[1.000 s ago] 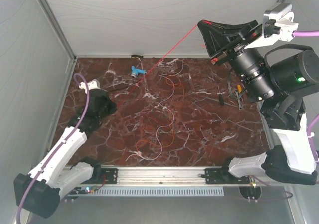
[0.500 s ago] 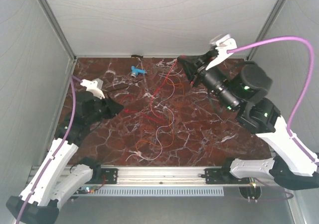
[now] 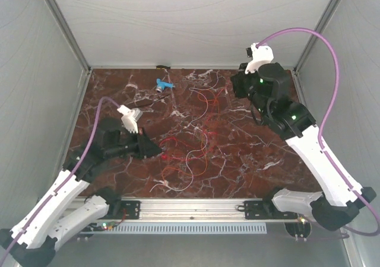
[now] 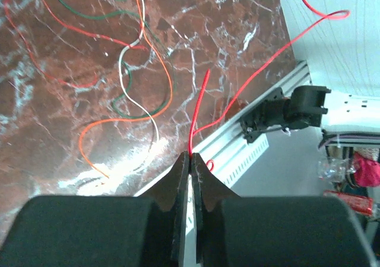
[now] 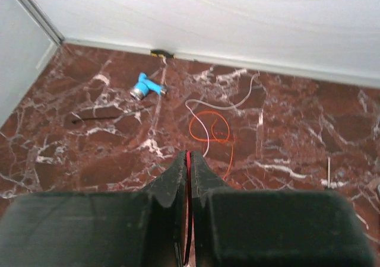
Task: Zip-tie the wires
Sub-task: Straighten the cable at the center of the board.
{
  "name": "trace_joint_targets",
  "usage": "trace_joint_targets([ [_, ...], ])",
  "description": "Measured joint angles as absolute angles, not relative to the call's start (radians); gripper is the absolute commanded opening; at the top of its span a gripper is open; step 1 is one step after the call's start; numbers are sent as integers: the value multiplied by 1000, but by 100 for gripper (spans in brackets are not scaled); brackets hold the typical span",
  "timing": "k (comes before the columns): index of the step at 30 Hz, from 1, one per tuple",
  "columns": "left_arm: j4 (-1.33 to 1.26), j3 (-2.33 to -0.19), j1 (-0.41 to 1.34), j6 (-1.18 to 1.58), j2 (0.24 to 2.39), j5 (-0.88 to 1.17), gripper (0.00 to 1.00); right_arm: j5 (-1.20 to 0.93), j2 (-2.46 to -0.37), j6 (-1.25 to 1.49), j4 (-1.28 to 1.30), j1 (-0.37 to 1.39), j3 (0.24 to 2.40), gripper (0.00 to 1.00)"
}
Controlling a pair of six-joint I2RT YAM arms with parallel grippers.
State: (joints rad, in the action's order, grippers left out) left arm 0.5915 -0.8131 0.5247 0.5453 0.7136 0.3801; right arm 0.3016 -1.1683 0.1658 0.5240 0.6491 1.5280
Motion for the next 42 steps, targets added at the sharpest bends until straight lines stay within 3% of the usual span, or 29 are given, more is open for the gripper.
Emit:
trace_joint_targets([
  [17, 544, -566, 789, 840, 719, 281, 0, 139, -1388, 227, 463, 452, 1363, 0],
  [33, 442, -499, 829, 882, 968, 229, 0, 33, -1691, 223, 310, 356, 1426, 0],
  [42, 469, -516, 869, 867, 997, 239, 0, 4, -1789, 221, 283, 348, 1440, 0],
])
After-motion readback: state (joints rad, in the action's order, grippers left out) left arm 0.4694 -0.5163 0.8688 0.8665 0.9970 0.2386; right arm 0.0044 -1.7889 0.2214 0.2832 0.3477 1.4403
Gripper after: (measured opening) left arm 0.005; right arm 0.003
